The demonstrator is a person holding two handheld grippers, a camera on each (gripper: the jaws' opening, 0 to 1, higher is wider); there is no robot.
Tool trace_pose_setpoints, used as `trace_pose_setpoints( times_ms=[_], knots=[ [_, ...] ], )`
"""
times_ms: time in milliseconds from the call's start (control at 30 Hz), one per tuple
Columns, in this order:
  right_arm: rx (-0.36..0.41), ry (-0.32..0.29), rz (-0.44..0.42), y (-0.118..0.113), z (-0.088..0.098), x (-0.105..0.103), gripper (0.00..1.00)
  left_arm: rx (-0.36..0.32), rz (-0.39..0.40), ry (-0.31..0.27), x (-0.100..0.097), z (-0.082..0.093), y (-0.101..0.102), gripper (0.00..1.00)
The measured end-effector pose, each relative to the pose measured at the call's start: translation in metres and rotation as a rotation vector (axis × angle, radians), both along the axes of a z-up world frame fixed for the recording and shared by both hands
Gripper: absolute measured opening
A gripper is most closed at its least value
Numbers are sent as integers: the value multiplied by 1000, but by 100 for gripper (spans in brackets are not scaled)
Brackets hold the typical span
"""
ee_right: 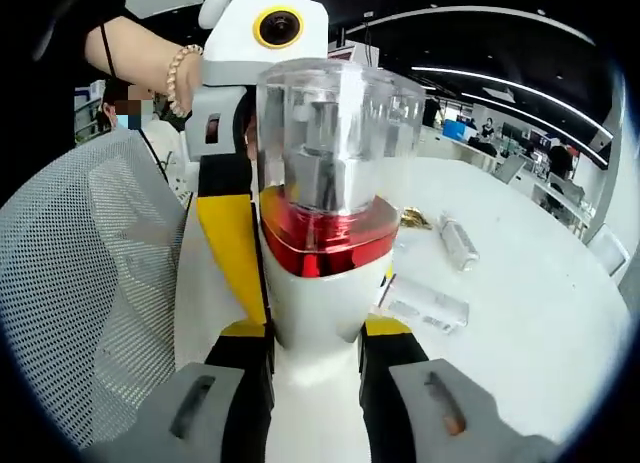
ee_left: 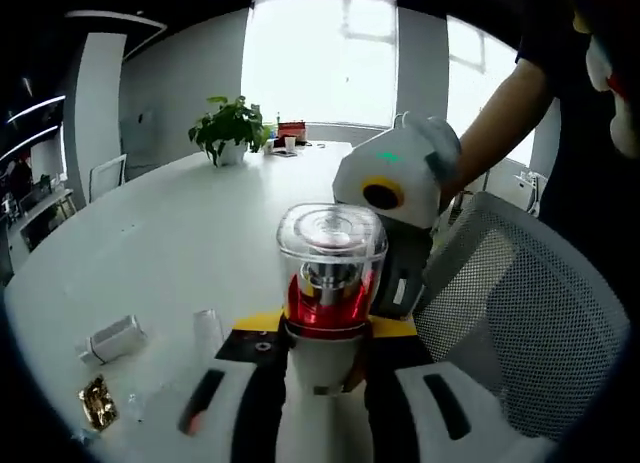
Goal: Arrange the skincare products in the storage area until every visible bottle or jar stands upright without overlapping.
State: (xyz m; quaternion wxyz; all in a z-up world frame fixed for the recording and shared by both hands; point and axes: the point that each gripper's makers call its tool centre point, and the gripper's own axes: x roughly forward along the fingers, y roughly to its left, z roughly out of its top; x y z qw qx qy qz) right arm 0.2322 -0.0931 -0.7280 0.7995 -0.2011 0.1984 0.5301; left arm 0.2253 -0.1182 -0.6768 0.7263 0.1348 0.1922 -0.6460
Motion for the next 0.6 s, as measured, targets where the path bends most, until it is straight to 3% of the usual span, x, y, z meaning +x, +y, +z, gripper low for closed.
trace_pose_setpoints(
  times_ms=[400, 467, 600],
  knots=[
    [0, 6, -42, -39, -2, 38, 32, -3, -40, 2, 39, 1, -37, 24],
    [0, 5, -45, -44, -1, 42, 32, -8, -40, 2, 38, 3, -41, 24],
    [4, 1, -49, -53, -1, 57, 32, -20, -33, 12, 58, 1, -49, 25]
  ],
)
